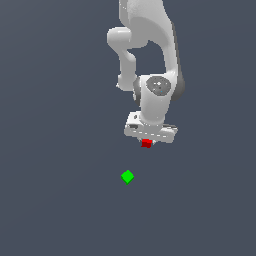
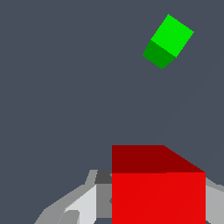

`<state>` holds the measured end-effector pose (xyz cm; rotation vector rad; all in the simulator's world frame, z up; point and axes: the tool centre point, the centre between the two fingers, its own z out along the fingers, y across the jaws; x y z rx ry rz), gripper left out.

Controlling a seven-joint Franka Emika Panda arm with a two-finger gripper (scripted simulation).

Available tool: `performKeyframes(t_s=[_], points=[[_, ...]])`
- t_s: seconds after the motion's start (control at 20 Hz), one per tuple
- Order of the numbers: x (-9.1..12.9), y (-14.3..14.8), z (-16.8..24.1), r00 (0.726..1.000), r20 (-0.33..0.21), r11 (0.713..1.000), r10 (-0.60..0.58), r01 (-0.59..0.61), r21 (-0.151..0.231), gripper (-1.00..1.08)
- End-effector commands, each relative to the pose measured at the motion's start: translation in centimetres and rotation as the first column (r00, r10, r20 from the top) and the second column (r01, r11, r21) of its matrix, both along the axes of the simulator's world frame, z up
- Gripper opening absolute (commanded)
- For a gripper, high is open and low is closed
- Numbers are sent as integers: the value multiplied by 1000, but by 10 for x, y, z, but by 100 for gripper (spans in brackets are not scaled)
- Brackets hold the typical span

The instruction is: Stack the red cube on top of the green cube.

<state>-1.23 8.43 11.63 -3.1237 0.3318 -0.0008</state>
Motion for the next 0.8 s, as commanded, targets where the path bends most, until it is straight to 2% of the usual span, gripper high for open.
performKeyframes(t_s=[0.0,0.35,0.75], points=[[5,-4,-2,1000,0,1000,-1,1,0,-100],[30,-22,-13,1000,0,1000,-1,1,0,-100],[72,-51,-32,1000,0,1000,-1,1,0,-100]])
